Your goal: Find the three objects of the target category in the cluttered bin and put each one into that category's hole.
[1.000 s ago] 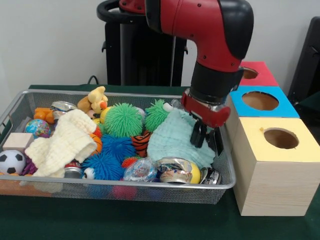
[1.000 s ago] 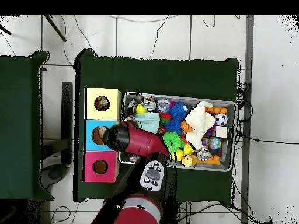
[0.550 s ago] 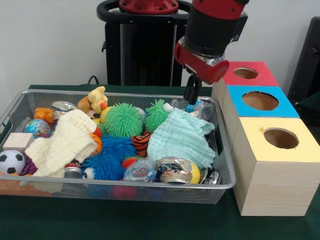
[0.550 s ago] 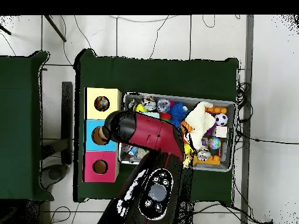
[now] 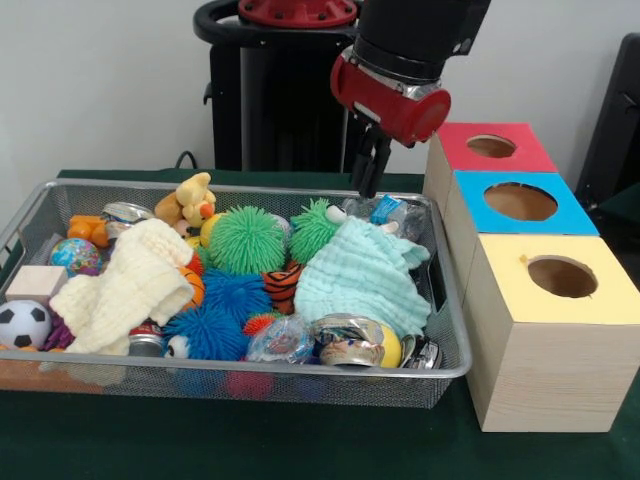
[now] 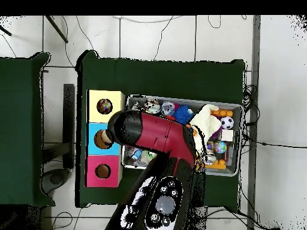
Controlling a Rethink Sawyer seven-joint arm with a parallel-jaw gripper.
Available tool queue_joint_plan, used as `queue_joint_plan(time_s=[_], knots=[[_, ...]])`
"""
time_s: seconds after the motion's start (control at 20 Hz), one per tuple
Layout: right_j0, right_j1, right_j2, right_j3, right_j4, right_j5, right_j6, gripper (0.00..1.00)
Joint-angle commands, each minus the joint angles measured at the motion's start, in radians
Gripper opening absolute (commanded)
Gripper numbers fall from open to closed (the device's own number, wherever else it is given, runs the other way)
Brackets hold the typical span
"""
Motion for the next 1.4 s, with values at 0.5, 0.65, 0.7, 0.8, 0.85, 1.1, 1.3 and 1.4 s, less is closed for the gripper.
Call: queue_joint_plan(time_s=[0.5, 0.65, 0.7, 0.8, 0.85, 1.1, 1.3, 1.4], knots=[[-0.007, 0.011, 0.056, 0.198, -0.133, -0.203, 0.036, 1.00], [0.030, -0.010, 0.020, 0.200, -0.163, -0.172, 0.033, 1.00], [0.043, -0.014, 0.010, 0.205, -0.166, -0.165, 0.044, 1.00], [0.069, -0.021, -0.011, 0.211, -0.179, -0.162, 0.057, 1.00], [0.078, -0.025, -0.015, 0.217, -0.181, -0.158, 0.061, 1.00], [0.117, -0.052, -0.021, 0.251, -0.167, -0.137, 0.093, 1.00], [0.108, -0.049, 0.014, 0.258, -0.129, -0.143, 0.110, 1.00], [0.083, -0.035, 0.043, 0.258, -0.112, -0.170, 0.110, 1.00]])
